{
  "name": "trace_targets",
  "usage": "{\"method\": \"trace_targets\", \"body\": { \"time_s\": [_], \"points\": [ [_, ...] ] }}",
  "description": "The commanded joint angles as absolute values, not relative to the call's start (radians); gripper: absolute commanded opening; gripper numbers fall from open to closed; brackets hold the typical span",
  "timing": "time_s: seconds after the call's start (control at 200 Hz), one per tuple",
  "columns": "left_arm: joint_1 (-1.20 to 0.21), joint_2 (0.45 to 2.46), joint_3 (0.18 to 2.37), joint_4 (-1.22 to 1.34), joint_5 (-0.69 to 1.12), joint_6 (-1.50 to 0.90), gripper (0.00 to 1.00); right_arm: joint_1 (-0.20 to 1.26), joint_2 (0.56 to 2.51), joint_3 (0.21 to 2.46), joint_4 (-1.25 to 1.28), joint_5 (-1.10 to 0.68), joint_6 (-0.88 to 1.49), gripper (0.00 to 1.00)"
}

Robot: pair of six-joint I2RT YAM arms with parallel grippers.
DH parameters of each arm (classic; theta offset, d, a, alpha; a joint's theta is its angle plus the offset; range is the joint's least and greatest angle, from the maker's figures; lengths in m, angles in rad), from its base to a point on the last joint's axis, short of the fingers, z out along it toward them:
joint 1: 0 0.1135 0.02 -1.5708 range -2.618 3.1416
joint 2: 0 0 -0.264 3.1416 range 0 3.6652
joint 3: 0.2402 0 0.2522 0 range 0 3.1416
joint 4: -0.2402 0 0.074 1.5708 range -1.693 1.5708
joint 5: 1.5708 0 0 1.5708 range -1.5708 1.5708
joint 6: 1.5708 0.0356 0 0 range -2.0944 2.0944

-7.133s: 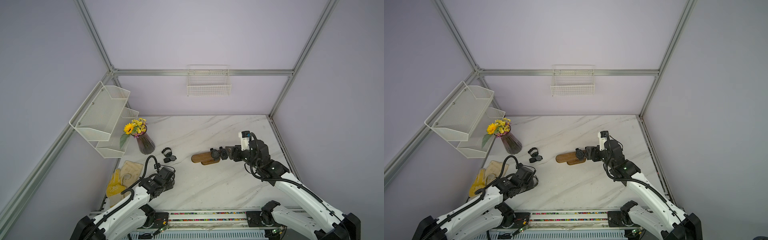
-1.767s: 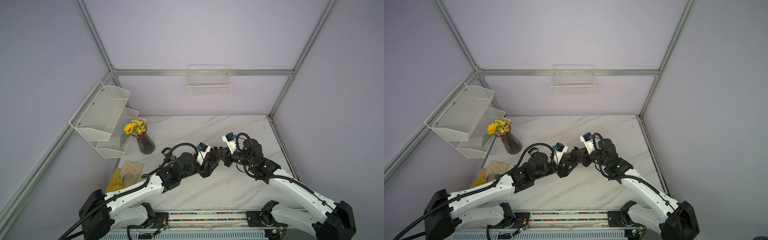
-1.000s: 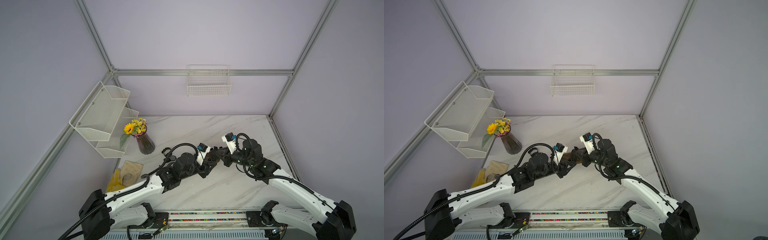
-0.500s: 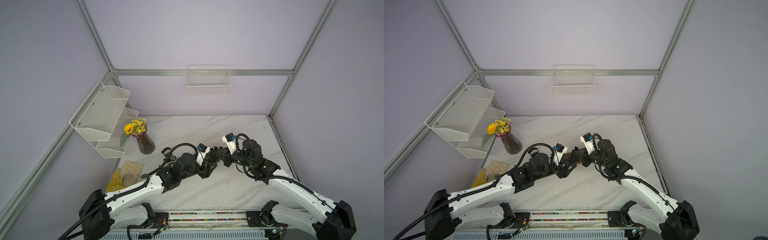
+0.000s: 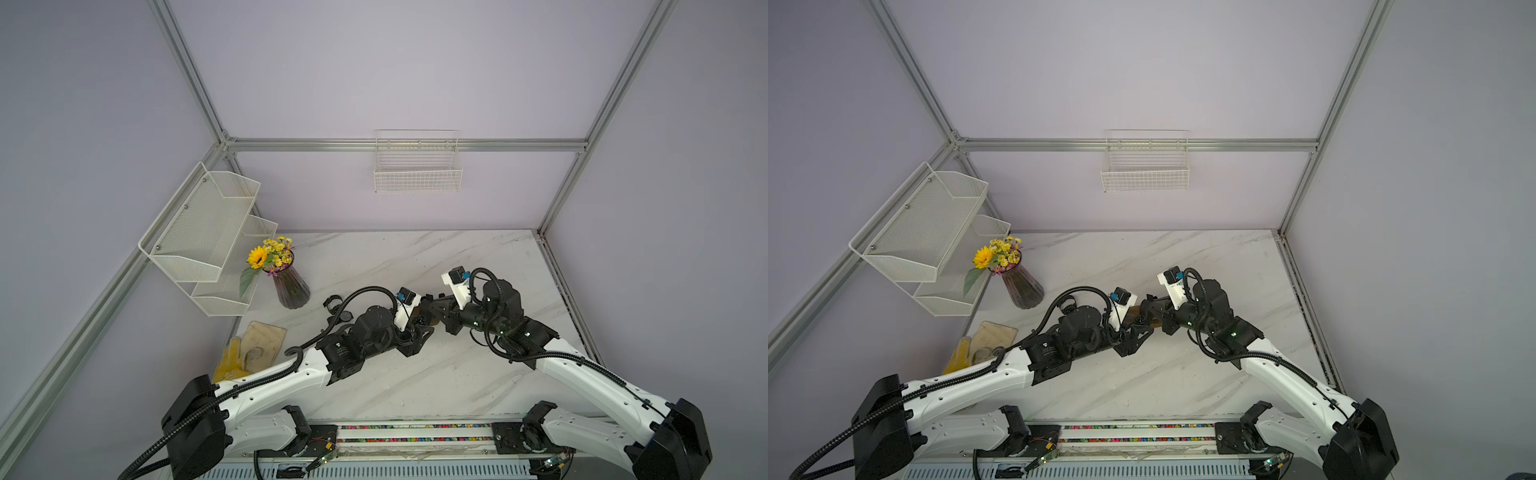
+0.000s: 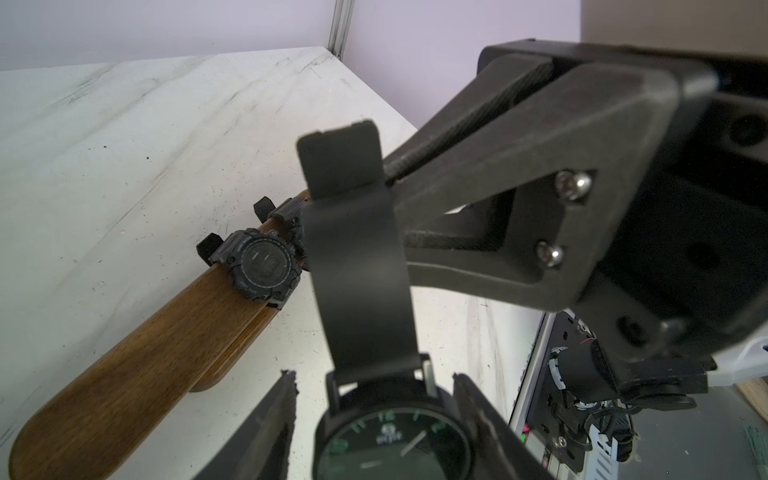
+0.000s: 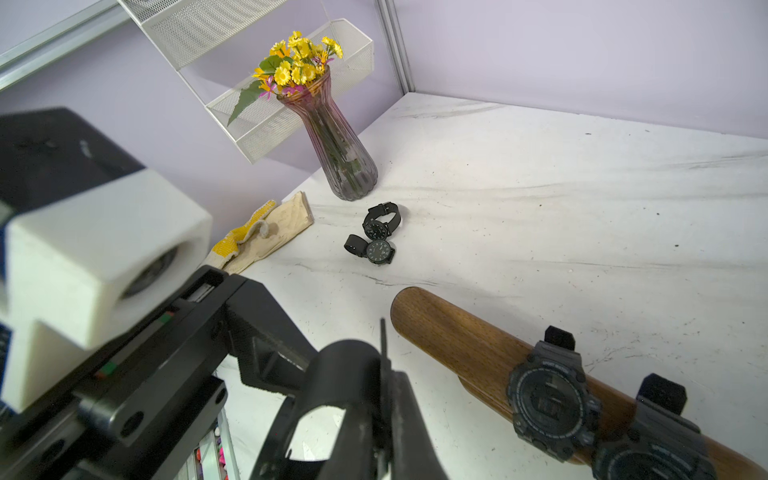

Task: Place watch on stand
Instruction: Pick up the watch at the center of the board.

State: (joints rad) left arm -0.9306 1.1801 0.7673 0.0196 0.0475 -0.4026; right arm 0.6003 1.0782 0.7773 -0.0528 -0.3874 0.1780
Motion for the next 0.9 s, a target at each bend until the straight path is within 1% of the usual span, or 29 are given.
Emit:
{"method": "trace_targets", "body": {
  "time_s": [0.0, 0.2, 0.265, 0.32, 0.64, 0.83, 0.895],
  "points": [
    [-0.933, 1.166, 0.846, 0.044, 0.032, -0.410, 0.58, 0.612, 1.086, 0.767, -0.027, -0.392, 0.171, 0.00],
    [-0.933, 1.161, 0.853, 0.037, 0.032, -0.411, 0.62, 0.632, 1.088, 0.769, -0.038, -0.361, 0.156, 0.00],
    [-0.933, 1.158, 0.852, 0.036, 0.033, -0.411, 0.65, 0.635, 1.085, 0.766, -0.038, -0.354, 0.153, 0.00],
    [-0.933, 1.157, 0.852, 0.032, 0.035, -0.411, 0.65, 0.635, 1.082, 0.762, -0.035, -0.350, 0.152, 0.00],
    [-0.933, 1.144, 0.836, 0.023, 0.043, -0.417, 0.49, 0.637, 1.071, 0.764, -0.045, -0.329, 0.137, 0.00],
    [-0.933, 1.150, 0.841, 0.014, 0.065, -0.416, 0.48, 0.637, 1.068, 0.764, -0.047, -0.307, 0.138, 0.00],
    [-0.932, 1.150, 0.840, 0.012, 0.066, -0.415, 0.45, 0.637, 1.066, 0.764, -0.047, -0.307, 0.138, 0.00]
  ]
}}
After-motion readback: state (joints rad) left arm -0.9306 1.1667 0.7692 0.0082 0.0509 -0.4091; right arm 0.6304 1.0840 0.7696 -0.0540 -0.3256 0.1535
